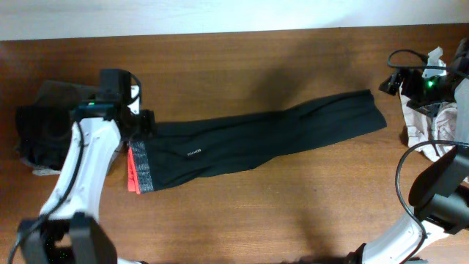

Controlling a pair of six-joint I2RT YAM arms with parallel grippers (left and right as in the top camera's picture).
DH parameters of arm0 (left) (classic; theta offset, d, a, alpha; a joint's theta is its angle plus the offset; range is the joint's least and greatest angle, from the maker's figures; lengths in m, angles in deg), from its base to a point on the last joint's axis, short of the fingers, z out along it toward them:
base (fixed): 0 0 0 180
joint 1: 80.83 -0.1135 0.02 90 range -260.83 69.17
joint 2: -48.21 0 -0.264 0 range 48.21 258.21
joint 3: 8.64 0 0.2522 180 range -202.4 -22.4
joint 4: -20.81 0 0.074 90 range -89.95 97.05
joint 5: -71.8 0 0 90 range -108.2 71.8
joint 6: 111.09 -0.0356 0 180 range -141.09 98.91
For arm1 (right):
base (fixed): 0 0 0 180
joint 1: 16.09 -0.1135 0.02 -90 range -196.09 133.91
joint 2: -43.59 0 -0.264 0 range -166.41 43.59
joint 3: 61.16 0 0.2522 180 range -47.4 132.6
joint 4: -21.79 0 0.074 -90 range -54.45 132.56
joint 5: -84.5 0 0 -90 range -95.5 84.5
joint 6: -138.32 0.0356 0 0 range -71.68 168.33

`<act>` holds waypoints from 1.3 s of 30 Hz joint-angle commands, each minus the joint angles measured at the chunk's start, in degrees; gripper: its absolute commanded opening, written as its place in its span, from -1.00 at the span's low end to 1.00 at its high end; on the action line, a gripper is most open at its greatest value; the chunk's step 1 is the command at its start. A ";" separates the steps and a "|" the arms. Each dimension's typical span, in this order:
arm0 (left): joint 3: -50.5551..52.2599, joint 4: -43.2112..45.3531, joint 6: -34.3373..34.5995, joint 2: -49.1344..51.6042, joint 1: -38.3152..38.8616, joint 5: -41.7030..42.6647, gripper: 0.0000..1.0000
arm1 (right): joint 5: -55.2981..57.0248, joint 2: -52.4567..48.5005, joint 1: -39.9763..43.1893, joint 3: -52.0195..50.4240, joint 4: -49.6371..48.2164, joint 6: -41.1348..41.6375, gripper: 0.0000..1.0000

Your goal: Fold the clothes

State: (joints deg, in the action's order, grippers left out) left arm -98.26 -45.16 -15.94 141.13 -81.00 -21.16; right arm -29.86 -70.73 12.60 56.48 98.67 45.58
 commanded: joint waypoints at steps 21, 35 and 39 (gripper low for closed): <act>-1.36 -6.16 10.05 -10.71 -5.92 2.14 0.66 | -0.57 -11.02 0.15 0.50 -4.33 -20.83 0.98; -1.33 -6.16 10.03 -10.78 -5.90 2.14 0.99 | -5.84 -19.19 0.11 0.50 -5.44 -23.56 0.98; -1.33 -6.16 10.03 -10.78 -5.90 2.14 0.99 | -8.68 -20.37 -0.55 0.48 -2.14 -26.03 0.98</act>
State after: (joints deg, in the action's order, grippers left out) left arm -98.80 -51.45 -6.28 131.43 -86.81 -19.46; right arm -34.58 -88.88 12.69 56.69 95.04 22.13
